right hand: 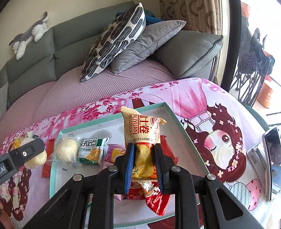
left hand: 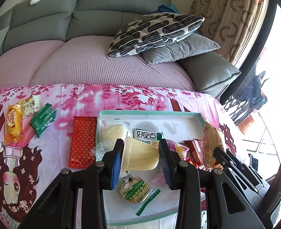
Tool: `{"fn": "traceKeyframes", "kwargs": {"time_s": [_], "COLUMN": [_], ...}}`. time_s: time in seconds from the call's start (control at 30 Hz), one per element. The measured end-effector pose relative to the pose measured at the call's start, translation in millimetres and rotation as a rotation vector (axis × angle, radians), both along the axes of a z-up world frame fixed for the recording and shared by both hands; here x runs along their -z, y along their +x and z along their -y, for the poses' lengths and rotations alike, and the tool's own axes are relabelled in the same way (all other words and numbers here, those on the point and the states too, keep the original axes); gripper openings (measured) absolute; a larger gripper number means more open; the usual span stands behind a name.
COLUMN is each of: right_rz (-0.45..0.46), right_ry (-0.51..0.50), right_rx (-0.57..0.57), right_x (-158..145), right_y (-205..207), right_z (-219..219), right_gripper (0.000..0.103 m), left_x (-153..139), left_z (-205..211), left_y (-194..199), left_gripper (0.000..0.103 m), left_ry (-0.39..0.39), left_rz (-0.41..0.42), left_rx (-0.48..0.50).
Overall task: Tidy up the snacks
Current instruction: 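Carry the jelly cup with the left tool while the right tool carries the cracker pack over the tray, then open the right tool to release the cracker pack while the left tool releases the jelly cup in the tray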
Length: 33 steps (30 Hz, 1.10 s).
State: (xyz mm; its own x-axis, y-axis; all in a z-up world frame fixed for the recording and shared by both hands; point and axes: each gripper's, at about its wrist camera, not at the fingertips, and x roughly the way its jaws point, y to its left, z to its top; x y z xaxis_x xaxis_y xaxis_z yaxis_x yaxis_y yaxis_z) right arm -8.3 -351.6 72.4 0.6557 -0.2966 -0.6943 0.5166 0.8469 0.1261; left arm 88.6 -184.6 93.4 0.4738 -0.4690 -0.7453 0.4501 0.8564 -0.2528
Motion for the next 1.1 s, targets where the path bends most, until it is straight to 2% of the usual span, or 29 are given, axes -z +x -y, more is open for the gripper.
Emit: {"fn": "traceKeyframes", "kwargs": {"time_s": [0.23, 0.5, 0.83, 1.1], "right_rz": [0.032, -0.003, -0.011, -0.016], "right_ry": [0.003, 0.027, -0.018, -0.021], "right_rx": [-0.007, -0.043, -0.060, -0.054], "right_x": [10, 41, 47, 51], "right_y": [5, 25, 36, 44], "right_z": [11, 7, 0, 2], "right_gripper": [0.023, 0.023, 0.024, 0.026], "left_x": [23, 54, 81, 85], "left_z": [31, 43, 44, 44], "left_y": [1, 9, 20, 25], "left_gripper": [0.039, 0.039, 0.039, 0.039], "left_ry": [0.043, 0.079, 0.050, 0.017], "left_rz": [-0.033, -0.093, -0.175, -0.170], "left_rx": [0.035, 0.030, 0.012, 0.000]}}
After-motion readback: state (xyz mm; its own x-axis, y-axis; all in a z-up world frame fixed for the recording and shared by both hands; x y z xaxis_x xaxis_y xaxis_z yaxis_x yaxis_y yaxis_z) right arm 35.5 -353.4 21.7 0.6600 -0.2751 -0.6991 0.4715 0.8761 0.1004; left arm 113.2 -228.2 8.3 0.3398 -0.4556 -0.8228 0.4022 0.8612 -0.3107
